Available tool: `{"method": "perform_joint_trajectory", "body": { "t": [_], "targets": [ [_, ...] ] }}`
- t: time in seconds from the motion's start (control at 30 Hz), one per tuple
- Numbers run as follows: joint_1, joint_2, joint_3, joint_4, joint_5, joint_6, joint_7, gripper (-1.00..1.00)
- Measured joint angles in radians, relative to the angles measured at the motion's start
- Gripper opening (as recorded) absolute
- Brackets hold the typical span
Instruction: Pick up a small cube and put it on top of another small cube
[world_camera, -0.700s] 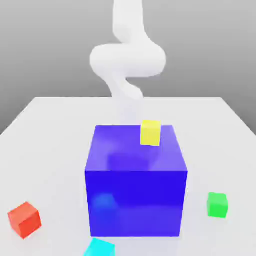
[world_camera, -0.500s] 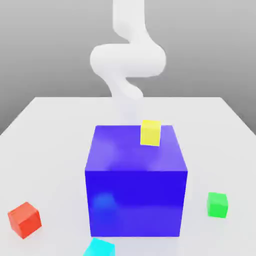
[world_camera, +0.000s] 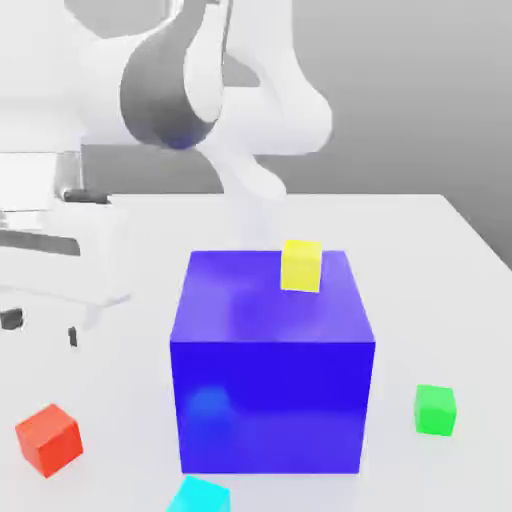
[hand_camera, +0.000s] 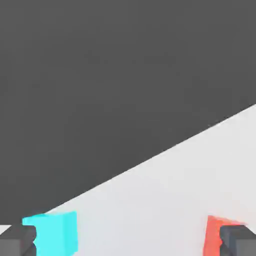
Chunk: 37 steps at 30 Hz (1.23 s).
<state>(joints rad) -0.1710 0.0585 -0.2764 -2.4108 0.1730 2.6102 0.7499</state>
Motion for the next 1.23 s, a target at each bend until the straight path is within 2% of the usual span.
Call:
{"method": "perform_joint_trajectory", "body": {
  "t": [0.17, 0.33, 0.37, 0.6, 0.77, 0.97, 1.1, 1.13, 1.23],
  "targets": [
    [-0.049, 0.178, -0.031, -0.024, 0.017, 0.067, 0.003, 0.00],
    [-0.124, 0.359, 0.045, 0.004, 0.110, 0.194, -0.063, 0.00],
    [-0.136, 0.382, 0.059, 0.008, 0.122, 0.212, -0.073, -1.00],
    [-0.136, 0.381, 0.059, 0.008, 0.120, 0.211, -0.071, -1.00],
    [-0.085, 0.226, 0.001, -0.022, 0.011, 0.090, 0.007, -1.00],
    [0.097, 0.157, 0.129, 0.054, -0.100, -0.043, 0.013, -1.00],
    [0.146, 0.258, 0.181, 0.089, -0.109, 0.026, -0.005, -1.00],
    [0.145, 0.283, 0.185, 0.090, -0.105, 0.049, -0.008, 1.00],
    [0.145, 0.283, 0.185, 0.090, -0.105, 0.049, -0.008, 1.00]
  ]
}}
